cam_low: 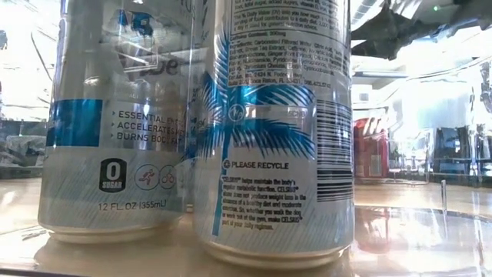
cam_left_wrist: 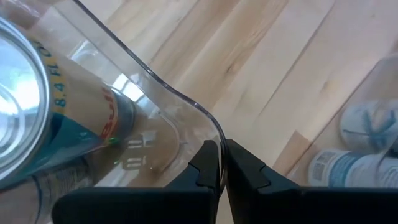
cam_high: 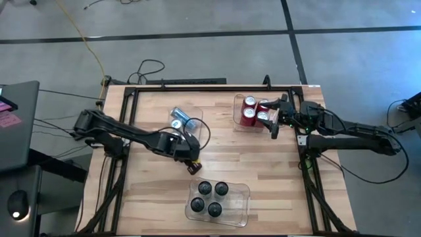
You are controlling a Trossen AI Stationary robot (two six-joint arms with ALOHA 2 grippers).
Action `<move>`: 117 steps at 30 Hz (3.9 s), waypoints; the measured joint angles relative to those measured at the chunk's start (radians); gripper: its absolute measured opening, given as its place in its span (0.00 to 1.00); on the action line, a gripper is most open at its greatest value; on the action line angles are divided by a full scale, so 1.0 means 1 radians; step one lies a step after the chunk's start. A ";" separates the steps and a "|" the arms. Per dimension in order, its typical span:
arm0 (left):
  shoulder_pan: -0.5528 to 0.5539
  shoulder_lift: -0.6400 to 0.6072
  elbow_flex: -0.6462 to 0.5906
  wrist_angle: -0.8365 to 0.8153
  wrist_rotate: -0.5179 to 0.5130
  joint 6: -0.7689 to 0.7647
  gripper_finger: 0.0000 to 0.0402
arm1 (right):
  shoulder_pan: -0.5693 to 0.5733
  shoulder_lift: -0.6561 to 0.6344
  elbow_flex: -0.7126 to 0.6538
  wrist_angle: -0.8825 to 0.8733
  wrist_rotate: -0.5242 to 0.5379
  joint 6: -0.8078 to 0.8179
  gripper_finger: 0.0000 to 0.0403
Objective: Sort soda cans
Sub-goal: Move the top left transparent bin to the center of the table, then remove the blue soda can from the top left transparent bin
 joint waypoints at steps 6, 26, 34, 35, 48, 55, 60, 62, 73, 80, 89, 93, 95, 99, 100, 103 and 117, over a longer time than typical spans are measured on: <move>-0.019 0.019 0.030 -0.005 0.017 -0.043 0.02 | 0.000 0.000 0.000 -0.015 0.000 0.000 0.85; -0.021 0.006 0.024 0.078 -0.008 -0.014 0.24 | 0.000 0.033 0.000 -0.007 -0.040 0.052 0.85; -0.019 -0.055 0.025 0.112 0.015 0.067 0.36 | 0.006 0.156 0.000 0.110 -0.058 0.068 0.85; -0.018 -0.071 0.025 0.109 0.028 0.082 0.37 | 0.006 0.169 0.000 0.123 -0.058 0.068 0.85; -0.077 -0.432 0.009 -0.001 -0.334 0.398 0.36 | 0.089 0.402 0.111 0.163 -0.057 0.178 0.85; -0.086 -0.574 -0.184 0.160 -0.411 0.509 0.36 | 0.197 0.550 0.227 0.161 -0.053 0.193 0.85; -0.086 -0.604 -0.303 0.284 -0.406 0.572 0.36 | 0.273 0.621 0.257 0.129 -0.046 0.218 0.85; -0.086 -0.604 -0.318 0.280 -0.407 0.578 0.36 | 0.290 0.650 0.261 0.135 -0.045 0.233 0.84; -0.047 -0.605 -0.321 0.355 -0.427 0.712 0.36 | 0.295 0.822 0.409 -0.187 0.040 0.321 0.74; 0.015 -0.615 -0.321 0.305 -0.421 0.778 0.36 | 0.219 0.822 0.511 -0.290 0.115 0.200 0.72; 0.195 -0.660 -0.364 0.147 -0.324 0.707 0.36 | 0.021 1.048 0.857 -0.369 -0.204 -0.086 0.72; 0.260 -0.688 -0.386 0.132 -0.290 0.732 0.36 | -0.026 1.212 1.053 -0.501 -0.233 -0.226 0.72; 0.292 -0.704 -0.392 0.128 -0.255 0.750 0.36 | -0.038 1.286 1.132 -0.553 -0.233 -0.288 0.72; 0.347 -0.718 -0.410 0.114 -0.189 0.782 0.36 | -0.058 1.408 1.260 -0.658 -0.235 -0.385 0.72; 0.361 -0.719 -0.415 0.113 -0.179 0.786 0.36 | -0.061 1.433 1.289 -0.686 -0.237 -0.403 0.72; 0.403 -0.719 -0.448 0.124 -0.139 0.790 0.36 | -0.060 1.501 1.371 -0.761 -0.263 -0.414 0.72; 0.486 -0.717 -0.577 0.275 -0.027 0.849 0.36 | -0.020 1.511 1.513 -0.782 -0.287 -0.333 0.72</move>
